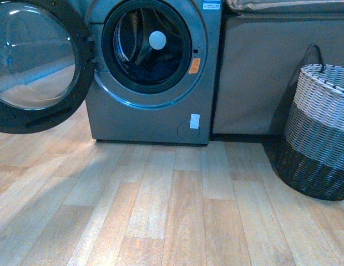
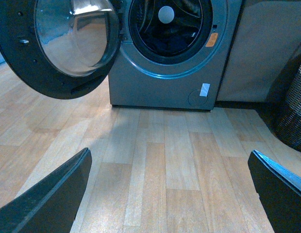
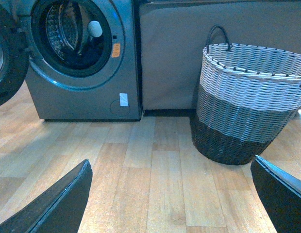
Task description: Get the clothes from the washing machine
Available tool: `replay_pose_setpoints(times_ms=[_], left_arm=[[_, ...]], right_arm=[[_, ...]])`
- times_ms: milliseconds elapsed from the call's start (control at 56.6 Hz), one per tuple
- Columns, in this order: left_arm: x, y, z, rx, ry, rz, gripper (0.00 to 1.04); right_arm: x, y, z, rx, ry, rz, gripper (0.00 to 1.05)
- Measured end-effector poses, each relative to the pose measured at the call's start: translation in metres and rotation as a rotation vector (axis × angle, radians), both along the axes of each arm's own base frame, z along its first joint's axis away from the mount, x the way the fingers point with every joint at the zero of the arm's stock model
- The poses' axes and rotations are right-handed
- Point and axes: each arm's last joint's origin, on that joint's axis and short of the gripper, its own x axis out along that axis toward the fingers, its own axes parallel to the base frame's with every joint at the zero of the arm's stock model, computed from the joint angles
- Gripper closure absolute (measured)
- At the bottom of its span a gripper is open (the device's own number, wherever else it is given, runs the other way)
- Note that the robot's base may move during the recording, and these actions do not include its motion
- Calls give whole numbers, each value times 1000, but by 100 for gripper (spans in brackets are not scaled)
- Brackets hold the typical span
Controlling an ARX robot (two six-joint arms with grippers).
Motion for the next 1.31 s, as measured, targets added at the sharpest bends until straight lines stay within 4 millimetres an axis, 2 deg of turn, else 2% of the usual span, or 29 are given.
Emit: replay_pose_setpoints(times_ms=[1308], left_arm=[[0,0,0,0,0,0,7]], right_arm=[[0,0,0,0,0,-1,7]])
